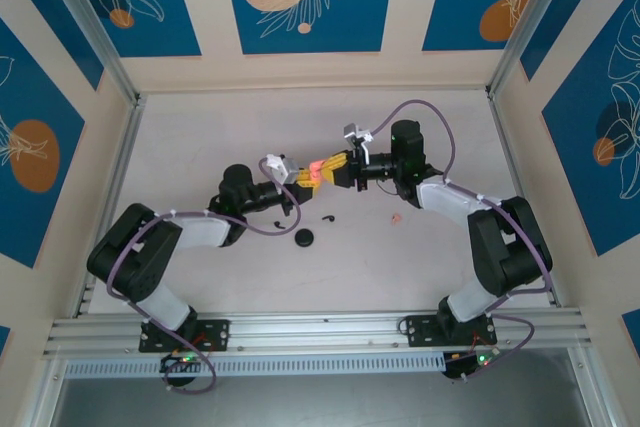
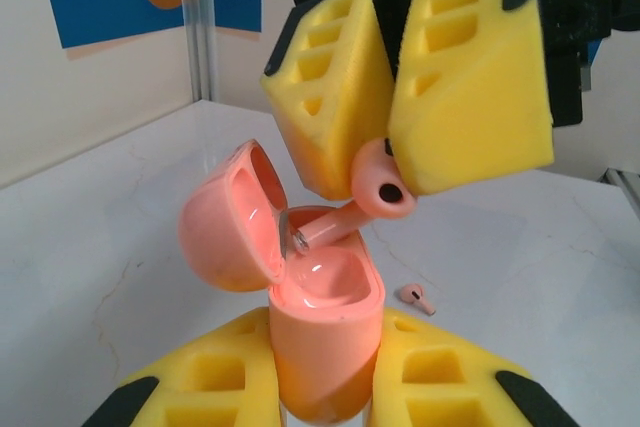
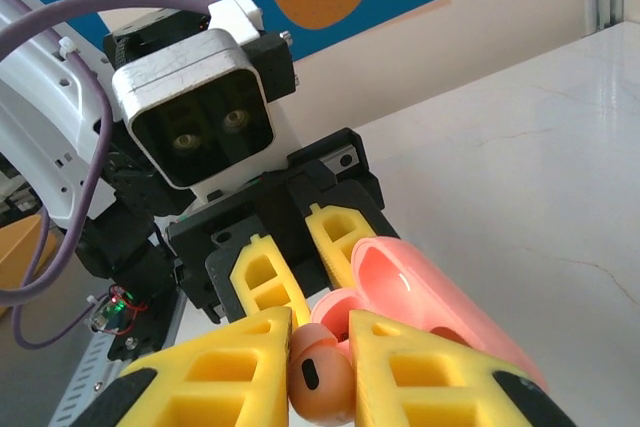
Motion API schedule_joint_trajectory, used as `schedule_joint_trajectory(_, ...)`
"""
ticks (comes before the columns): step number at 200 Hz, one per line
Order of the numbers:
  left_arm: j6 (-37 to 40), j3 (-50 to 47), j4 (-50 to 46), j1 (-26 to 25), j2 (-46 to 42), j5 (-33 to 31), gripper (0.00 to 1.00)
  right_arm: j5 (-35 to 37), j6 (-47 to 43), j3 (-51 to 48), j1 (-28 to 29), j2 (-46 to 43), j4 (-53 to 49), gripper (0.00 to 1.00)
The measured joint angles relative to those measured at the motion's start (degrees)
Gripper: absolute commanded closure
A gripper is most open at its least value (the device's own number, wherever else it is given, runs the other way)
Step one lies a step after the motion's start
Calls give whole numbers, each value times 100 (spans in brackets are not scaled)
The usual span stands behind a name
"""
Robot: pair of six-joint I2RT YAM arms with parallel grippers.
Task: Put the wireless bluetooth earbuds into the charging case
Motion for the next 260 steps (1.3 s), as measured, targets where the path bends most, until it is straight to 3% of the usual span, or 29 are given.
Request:
schedule_joint_trajectory(157, 1132, 0, -730, -13, -367, -376, 88, -203, -181, 420, 240, 59, -1054, 81)
schedule_joint_trajectory(260, 1220, 0, -866, -37, -378, -446, 88, 17, -177, 678, 356, 299, -1311, 81)
